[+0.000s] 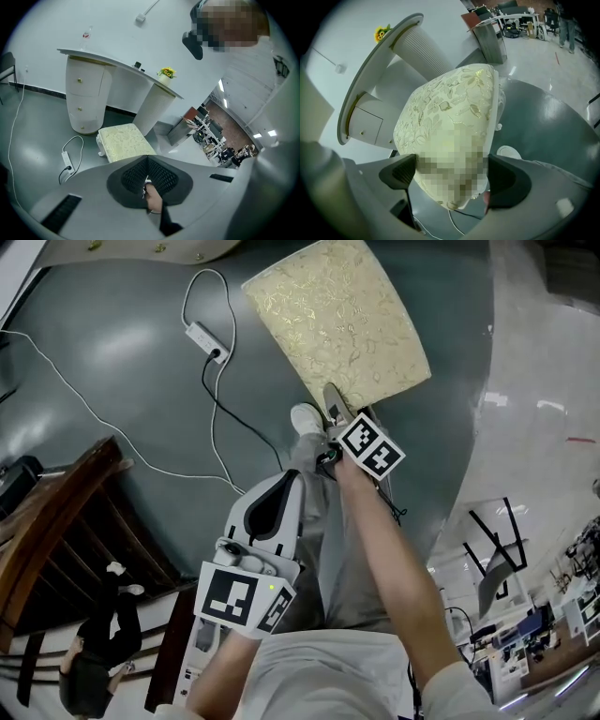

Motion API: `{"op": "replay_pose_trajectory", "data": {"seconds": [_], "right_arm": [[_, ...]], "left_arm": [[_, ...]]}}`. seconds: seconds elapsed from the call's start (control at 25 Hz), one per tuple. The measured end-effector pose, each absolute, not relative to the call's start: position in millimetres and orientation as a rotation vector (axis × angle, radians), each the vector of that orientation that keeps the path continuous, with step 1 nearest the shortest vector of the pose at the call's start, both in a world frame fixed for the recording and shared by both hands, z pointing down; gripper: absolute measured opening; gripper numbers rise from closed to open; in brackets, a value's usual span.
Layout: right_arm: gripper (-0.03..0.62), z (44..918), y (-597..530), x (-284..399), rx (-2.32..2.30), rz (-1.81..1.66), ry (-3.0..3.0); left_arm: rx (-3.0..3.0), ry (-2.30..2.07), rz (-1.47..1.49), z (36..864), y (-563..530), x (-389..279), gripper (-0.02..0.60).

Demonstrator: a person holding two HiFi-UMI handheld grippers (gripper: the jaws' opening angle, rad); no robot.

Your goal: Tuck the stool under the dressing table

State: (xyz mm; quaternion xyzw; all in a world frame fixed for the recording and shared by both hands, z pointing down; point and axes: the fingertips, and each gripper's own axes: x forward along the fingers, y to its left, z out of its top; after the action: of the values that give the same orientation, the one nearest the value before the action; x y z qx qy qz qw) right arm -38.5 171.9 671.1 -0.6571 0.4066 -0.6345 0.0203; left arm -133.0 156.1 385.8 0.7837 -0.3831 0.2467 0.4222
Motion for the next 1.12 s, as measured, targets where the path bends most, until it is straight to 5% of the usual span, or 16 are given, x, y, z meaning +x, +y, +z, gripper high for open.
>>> {"op": "replay_pose_trajectory", "data": {"seconds": [0.44, 1.12], "right_arm": [[0.489, 677, 145, -30, -2.053, -1.907, 1.302], [0.486, 672, -17, -14, -2.038, -1.865, 1.327]], "left_arm": [[1.927, -1.017, 0.590, 397, 169, -149, 0.008], [1.895, -1.089, 0.564, 411, 47, -134, 0.008]]}}
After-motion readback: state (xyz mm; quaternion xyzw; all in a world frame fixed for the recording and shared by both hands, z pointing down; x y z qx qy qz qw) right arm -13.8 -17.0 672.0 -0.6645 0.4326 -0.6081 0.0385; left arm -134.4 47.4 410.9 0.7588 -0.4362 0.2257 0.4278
